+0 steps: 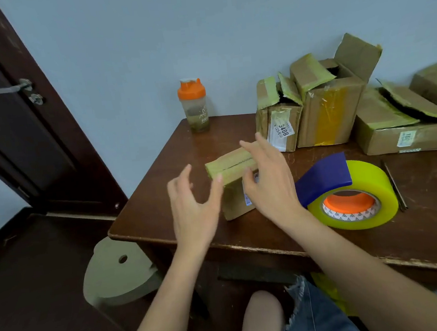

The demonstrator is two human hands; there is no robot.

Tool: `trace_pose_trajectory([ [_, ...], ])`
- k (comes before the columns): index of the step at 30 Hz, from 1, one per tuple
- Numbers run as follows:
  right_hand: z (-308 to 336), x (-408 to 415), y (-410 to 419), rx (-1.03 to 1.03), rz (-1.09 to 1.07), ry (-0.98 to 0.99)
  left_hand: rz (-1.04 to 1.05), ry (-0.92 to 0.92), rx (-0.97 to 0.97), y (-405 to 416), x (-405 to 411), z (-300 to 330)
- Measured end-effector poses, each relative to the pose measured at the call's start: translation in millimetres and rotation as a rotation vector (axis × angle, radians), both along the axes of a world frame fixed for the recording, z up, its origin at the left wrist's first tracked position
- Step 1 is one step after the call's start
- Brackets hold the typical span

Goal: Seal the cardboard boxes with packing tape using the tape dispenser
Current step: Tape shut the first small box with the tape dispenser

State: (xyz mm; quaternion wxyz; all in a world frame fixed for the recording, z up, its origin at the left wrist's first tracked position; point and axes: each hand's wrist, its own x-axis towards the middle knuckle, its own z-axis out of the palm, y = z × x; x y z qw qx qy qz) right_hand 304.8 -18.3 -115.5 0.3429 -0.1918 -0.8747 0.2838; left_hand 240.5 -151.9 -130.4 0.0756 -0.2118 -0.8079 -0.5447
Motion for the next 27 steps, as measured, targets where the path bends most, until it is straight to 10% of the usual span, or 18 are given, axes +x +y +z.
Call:
trace_pose_trajectory([
  [4,14.1,-8.6,4.5,0.048,-0.071,-0.385,-0.123,0.049,-0.185,8.9,2.2,-3.6],
  [12,26.7,6.2,20.9,0.048,0.023,-0.413,0.244,0.178,-0.188,-3.7,-20.5,6.9],
  [27,46.1,27.8,21.5,0.114,0.051,-0.516,-0.391,0.069,-0.248,11.6,-0.2,-0.4],
])
